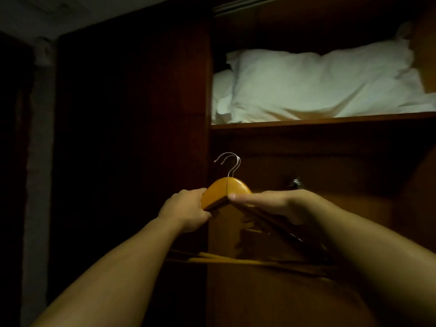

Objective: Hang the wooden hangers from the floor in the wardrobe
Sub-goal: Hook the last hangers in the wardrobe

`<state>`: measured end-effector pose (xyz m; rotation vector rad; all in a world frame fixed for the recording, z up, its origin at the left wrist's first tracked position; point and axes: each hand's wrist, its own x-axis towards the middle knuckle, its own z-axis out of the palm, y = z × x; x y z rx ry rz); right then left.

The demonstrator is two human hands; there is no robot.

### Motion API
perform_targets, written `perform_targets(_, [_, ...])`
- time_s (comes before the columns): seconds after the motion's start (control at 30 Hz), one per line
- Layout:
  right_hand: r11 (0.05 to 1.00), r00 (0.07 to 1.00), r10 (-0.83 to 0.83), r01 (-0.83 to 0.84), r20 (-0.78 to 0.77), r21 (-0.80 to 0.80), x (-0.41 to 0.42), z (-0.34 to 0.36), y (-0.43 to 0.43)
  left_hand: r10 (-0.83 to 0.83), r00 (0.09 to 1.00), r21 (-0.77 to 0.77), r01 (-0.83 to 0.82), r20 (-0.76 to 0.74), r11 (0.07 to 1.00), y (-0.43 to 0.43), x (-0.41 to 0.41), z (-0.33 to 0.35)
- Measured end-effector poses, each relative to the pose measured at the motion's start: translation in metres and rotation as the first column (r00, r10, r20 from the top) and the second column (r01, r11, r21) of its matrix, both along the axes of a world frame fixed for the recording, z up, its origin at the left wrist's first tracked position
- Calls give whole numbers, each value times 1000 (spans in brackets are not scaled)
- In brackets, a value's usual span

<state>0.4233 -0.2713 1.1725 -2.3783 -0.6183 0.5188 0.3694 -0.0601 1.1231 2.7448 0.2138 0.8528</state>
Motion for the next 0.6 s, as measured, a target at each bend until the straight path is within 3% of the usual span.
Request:
perform_targets(0.13, [983, 984, -114, 132, -138, 128, 15, 1, -73, -93, 996, 16, 93, -13, 996, -60, 33, -6])
perform_targets(0.6, [955, 921, -228, 275, -315, 114, 115, -52, -186, -300, 948, -53, 296, -108, 954, -171, 135, -53])
